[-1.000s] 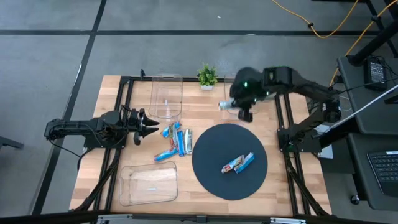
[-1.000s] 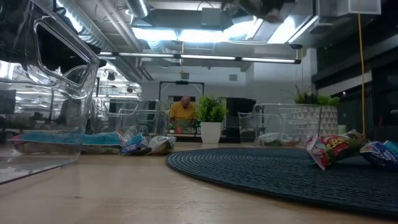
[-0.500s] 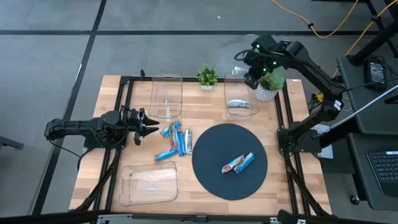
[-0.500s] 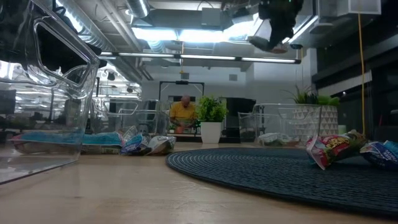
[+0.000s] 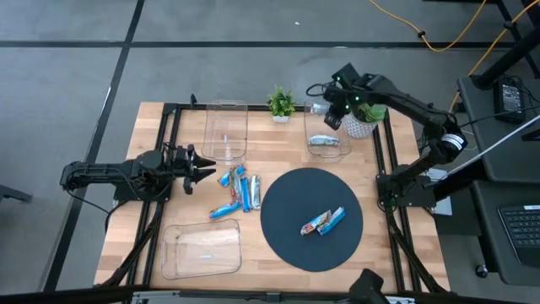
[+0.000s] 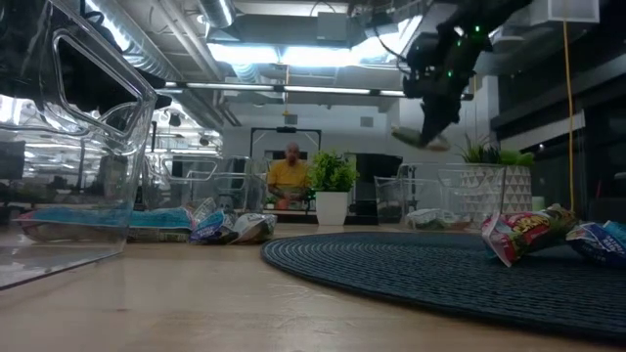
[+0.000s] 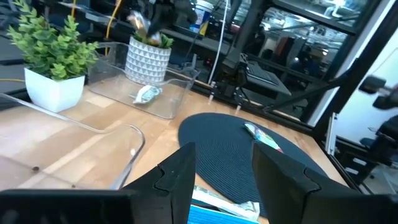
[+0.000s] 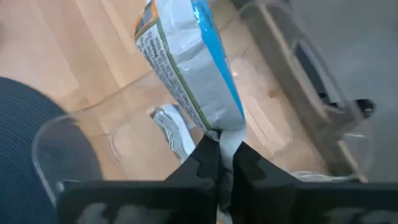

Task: Pick and place Granola Bars by type
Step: Put the yellow granola bar into the top right transparent bin

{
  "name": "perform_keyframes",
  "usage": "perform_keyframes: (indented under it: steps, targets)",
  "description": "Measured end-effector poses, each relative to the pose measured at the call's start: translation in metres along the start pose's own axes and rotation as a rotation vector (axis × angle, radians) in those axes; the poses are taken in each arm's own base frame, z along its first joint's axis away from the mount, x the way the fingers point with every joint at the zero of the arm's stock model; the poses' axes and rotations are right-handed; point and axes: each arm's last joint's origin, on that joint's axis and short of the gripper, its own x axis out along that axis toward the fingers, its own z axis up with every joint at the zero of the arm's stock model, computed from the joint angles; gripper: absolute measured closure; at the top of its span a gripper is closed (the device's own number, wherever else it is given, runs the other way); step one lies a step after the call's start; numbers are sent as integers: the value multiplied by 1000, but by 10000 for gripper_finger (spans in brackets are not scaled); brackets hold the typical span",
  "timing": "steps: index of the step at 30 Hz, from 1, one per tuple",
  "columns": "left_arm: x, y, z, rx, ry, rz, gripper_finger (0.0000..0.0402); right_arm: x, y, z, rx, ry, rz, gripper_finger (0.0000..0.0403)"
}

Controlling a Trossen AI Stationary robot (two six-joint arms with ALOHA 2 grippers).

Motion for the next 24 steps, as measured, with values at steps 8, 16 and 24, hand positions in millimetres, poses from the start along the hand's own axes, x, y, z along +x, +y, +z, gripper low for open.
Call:
perform_keyframes:
  steps: [8, 16, 24]
  targets:
    - [0, 0, 1, -1, -10, 18, 254, 32, 0, -18, 9, 44, -3, 386]
    - [0, 1, 1, -1, -30, 52, 254, 67, -4, -25, 20, 172, 4, 387]
    - [0, 1, 1, -25, -31, 51, 254, 76, -5, -26, 24, 198, 8, 357]
